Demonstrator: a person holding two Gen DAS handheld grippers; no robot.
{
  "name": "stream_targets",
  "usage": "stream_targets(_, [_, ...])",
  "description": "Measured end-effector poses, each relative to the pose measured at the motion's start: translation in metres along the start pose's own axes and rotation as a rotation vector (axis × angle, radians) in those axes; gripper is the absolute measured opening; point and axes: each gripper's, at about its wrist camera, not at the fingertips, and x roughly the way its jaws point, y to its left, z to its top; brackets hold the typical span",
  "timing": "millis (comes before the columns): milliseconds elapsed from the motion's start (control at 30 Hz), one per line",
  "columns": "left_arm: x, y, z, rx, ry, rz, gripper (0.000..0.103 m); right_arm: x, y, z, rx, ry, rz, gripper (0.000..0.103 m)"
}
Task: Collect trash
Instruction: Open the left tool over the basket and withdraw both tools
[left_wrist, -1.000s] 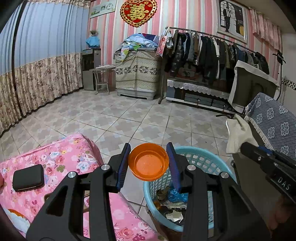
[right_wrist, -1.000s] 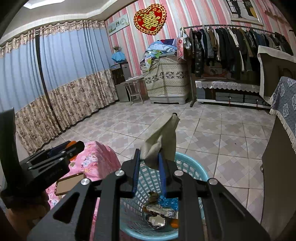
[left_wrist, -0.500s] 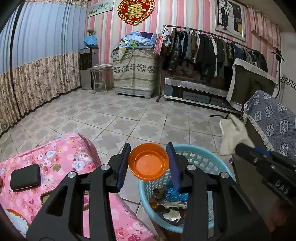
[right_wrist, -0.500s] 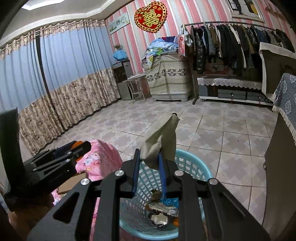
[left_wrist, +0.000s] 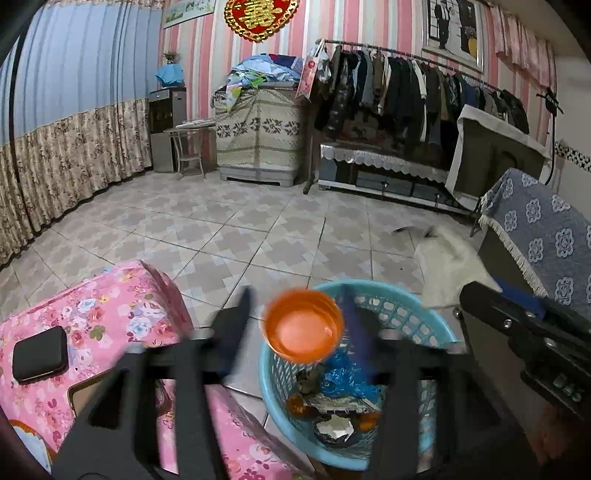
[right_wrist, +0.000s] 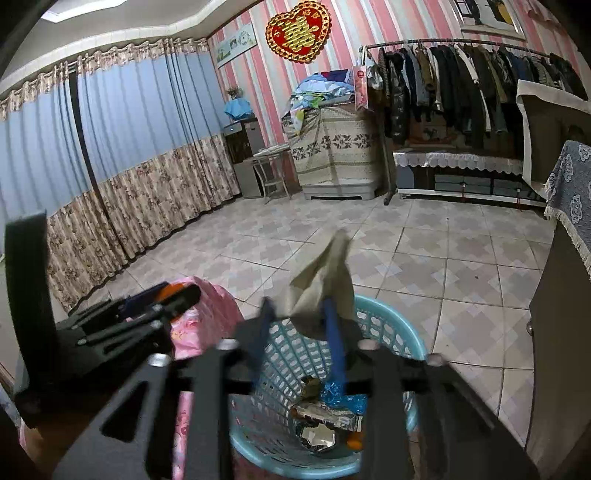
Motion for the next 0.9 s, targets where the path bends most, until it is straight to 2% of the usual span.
stream_targets(400, [-0.002,0.007,-0.005,-0.005,-0.002,0.02,0.062,-0.006,-0.001,-0.001,0.016,-0.026,-0.005,0.053])
stream_targets(567, [-0.023,0.026,-0.009,-0.001,-0.012,0.054,0.062,-0.011,0.005,0.004,0.004,-0.043,0.006,0.053])
stream_targets(667, [-0.055,0.058,-0.013,-0.002,-0.03,0.115,0.062,-0.012,0.015,0.007,-0.014,-0.046,0.029,0.053])
stream_targets(767, [-0.099,0.106,-0.016,-0.04,-0.064,0.204,0.062,-0.014,0.038,0.009,-0.057,-0.048,0.057,0.055])
stream_targets(900, [-0.168,0.176,-0.04,-0.082,-0.1,0.352,0.066,-0.017,0.09,0.007,-0.147,-0.054,0.129,0.063])
